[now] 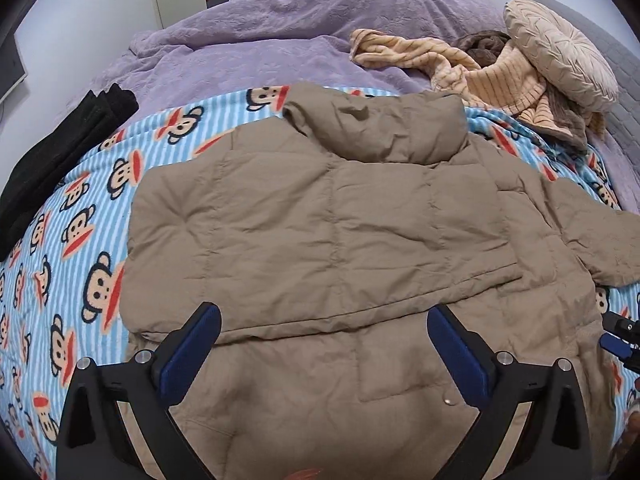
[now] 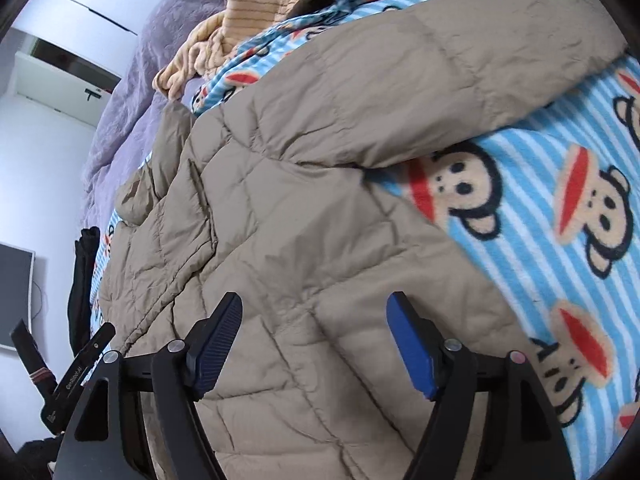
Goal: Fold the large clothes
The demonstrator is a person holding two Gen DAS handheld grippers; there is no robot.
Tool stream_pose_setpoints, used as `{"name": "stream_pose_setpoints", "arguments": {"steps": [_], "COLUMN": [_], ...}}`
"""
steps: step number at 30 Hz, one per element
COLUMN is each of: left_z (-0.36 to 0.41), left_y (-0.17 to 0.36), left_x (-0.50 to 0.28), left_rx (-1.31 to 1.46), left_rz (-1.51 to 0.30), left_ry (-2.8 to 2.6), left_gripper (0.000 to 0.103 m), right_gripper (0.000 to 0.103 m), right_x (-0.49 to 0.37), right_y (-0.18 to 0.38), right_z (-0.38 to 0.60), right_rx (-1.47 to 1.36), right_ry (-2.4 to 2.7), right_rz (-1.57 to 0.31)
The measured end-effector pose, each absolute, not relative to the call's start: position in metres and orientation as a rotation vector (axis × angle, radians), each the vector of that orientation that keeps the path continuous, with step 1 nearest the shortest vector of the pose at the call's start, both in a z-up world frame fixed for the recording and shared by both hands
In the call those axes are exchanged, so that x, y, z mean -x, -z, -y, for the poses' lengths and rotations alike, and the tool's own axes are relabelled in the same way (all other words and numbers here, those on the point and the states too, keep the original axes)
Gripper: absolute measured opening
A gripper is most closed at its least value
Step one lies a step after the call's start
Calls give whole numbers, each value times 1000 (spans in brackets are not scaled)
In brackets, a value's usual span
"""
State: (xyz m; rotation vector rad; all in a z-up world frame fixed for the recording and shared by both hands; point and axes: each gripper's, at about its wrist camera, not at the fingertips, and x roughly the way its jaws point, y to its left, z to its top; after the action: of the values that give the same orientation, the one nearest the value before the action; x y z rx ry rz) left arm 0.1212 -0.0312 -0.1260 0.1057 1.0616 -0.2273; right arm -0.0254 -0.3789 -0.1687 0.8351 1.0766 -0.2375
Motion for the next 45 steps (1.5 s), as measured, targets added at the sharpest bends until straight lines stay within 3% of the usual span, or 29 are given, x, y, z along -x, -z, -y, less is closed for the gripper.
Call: {"name": "stream_pose_setpoints", "arguments": {"steps": [4,9,20,29,30,31,33,34,35,45], "left_z": [56,86,145,163,163,163,161,159,156,93], "left_y": [124,134,128,129,128,127,127,126,125,121], "left_x": [-118,-120,-96,-98,-99,-99,-103,-104,-106,-131], "left_rx": [-98,-102,-147,-142,-145,-147,-144,-138,-132,-78], "left_rz": [-1078,-1161,-1149,-1159,-1153,-1148,-1144,-1143,-1140,-1110], "left_ry": [238,273,356,356,354,352,346,344,338,228], "left_gripper": [103,103,103,103,103,103,103,103,103,103], "right_gripper": [78,89,90,90,89,78,48,19,6,6], "right_x": [45,67,78,63,62,59,54,51,46,-37], "right_y": [169,167,176,181,180,178,176,176,175,90], "right_z": [410,462,592,639,641,642,644,644,643,548], "right_rx": [-857,-933,-1169,-1334,-1348,-1354,-1359,-1366,-1372,-982], "right_ry": [287,344,486,438,428,424,412,394,379,170], "right_rz": [-1058,-976,-838,-665,-652,-645,-658,-664,-668,-711]}}
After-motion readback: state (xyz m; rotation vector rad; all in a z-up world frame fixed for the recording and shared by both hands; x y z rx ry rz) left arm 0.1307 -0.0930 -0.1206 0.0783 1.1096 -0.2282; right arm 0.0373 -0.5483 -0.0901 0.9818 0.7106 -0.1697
